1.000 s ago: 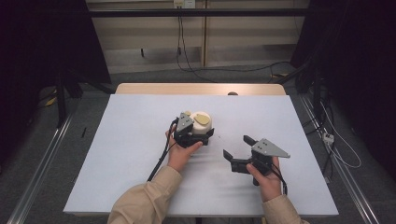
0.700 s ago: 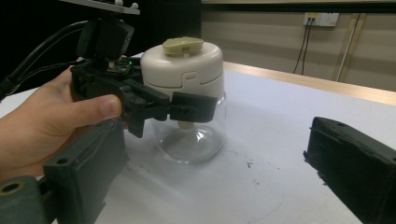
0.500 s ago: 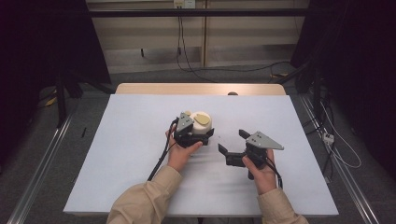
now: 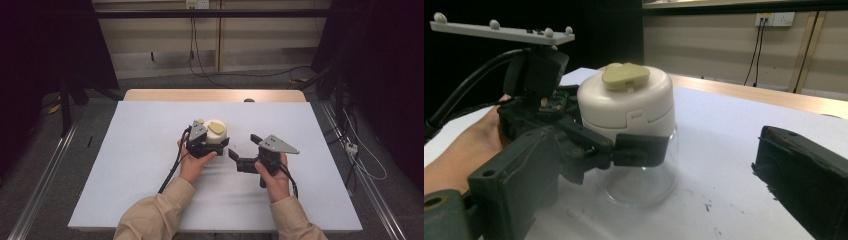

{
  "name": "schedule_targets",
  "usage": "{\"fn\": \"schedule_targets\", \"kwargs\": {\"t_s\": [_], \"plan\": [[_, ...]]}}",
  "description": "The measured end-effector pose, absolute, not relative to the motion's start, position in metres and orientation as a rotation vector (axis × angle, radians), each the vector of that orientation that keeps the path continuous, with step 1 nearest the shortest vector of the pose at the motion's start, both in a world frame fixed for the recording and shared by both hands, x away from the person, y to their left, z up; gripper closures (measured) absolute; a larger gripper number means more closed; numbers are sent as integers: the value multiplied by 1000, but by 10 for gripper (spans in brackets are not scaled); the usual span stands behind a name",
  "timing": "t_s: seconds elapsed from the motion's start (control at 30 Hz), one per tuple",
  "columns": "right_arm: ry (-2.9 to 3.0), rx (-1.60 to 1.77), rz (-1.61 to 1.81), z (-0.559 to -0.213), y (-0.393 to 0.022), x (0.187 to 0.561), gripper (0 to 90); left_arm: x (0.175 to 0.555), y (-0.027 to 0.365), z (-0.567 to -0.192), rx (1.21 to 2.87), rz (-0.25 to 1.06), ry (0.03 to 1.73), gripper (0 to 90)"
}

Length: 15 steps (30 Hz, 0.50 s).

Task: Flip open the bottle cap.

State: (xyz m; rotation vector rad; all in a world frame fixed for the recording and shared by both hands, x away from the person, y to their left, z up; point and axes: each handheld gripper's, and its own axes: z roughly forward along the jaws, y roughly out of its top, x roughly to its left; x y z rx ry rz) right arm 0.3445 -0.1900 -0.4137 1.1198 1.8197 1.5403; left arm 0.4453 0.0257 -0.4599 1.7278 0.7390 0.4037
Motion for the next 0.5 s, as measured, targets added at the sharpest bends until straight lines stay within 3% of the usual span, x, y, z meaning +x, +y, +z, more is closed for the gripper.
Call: {"fn": "schedule_targets", "kwargs": {"t_s": [0.5], "plan": [[1774, 1151, 1568, -415, -180, 355, 30, 445, 25, -460, 1724, 403, 743, 58]]}}
